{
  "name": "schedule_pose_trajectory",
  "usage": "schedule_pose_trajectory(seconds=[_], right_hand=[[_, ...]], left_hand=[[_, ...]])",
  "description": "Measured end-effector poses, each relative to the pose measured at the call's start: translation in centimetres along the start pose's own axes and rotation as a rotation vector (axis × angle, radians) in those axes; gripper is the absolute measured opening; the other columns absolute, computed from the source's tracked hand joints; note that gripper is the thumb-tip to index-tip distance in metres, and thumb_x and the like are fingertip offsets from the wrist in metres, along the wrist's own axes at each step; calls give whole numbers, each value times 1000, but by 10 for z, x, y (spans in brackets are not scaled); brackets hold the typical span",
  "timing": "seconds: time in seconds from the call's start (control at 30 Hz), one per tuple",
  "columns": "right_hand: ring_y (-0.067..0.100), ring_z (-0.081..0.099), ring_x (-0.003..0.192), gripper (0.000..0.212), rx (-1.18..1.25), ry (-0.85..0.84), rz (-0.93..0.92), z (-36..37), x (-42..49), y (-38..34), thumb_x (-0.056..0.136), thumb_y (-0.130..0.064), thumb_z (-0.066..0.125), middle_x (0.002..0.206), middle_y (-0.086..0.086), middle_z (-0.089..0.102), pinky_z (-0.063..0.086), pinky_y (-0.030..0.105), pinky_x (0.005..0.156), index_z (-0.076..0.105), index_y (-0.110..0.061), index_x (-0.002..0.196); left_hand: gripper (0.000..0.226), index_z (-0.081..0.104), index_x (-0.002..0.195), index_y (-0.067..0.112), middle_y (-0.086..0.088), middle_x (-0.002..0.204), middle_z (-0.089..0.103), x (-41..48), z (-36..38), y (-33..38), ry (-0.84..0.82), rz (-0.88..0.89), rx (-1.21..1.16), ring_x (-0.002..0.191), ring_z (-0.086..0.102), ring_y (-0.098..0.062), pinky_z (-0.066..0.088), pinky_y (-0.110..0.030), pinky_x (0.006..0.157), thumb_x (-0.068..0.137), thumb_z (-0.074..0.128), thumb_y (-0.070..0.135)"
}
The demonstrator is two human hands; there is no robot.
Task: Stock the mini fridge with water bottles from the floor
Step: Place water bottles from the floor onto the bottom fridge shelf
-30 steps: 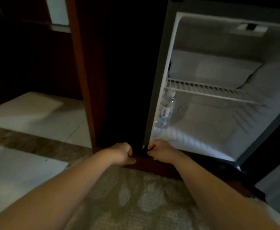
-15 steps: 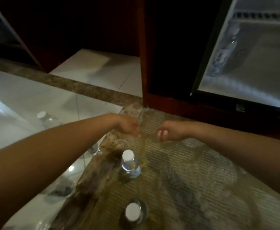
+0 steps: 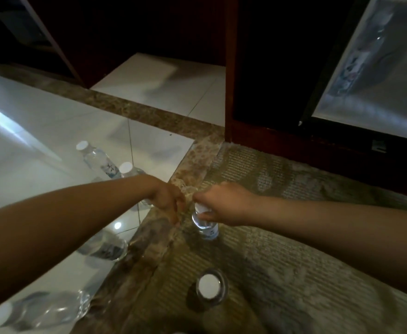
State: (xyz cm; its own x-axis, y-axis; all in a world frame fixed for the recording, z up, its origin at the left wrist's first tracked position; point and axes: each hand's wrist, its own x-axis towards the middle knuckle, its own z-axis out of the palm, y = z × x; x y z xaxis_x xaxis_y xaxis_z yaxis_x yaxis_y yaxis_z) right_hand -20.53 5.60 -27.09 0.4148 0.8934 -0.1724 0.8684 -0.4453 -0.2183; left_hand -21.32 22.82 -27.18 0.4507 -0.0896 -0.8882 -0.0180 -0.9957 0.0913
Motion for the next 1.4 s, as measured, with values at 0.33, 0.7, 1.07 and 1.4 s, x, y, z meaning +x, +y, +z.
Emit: schedule_pose_trajectory(seconds=[0.33, 0.7, 1.07, 1.4], right_hand=[[21, 53, 82, 22, 353, -59, 194, 3, -17, 58, 97, -29, 46, 92, 3, 53, 38, 30, 65, 46, -12, 111], [15, 54, 80, 24, 740, 484, 577, -45, -71, 145, 94, -27, 49, 84, 4, 57, 44, 28, 72, 57, -5, 93], [14, 58, 81, 23, 1252, 864, 808, -80, -119, 194, 93, -32, 55, 91, 3, 59, 53, 30, 71, 53, -15, 109], [28, 66, 107, 36, 1394, 900, 730, -86, -139, 221, 86, -27, 65, 114, 14, 69, 52, 45, 95, 60, -8, 116]], left_hand=[[74, 31, 141, 18, -4, 146, 39, 21, 5, 33, 150, 222, -212, 118, 43, -13, 36, -27, 102, 80, 70, 34], [66, 47, 123, 22, 0, 117, 62, 55, -36, 115, 390, 491, -753, 106, 61, -15, 52, -31, 93, 67, 82, 30], [43, 63, 100, 19, 2, 98, 70, 51, -121, 181, 749, 537, -808, 90, 67, -14, 55, -29, 78, 65, 83, 35], [50, 60, 116, 14, -1, 111, 67, 50, -168, 224, 692, 624, -796, 102, 63, -14, 51, -27, 89, 74, 75, 38]])
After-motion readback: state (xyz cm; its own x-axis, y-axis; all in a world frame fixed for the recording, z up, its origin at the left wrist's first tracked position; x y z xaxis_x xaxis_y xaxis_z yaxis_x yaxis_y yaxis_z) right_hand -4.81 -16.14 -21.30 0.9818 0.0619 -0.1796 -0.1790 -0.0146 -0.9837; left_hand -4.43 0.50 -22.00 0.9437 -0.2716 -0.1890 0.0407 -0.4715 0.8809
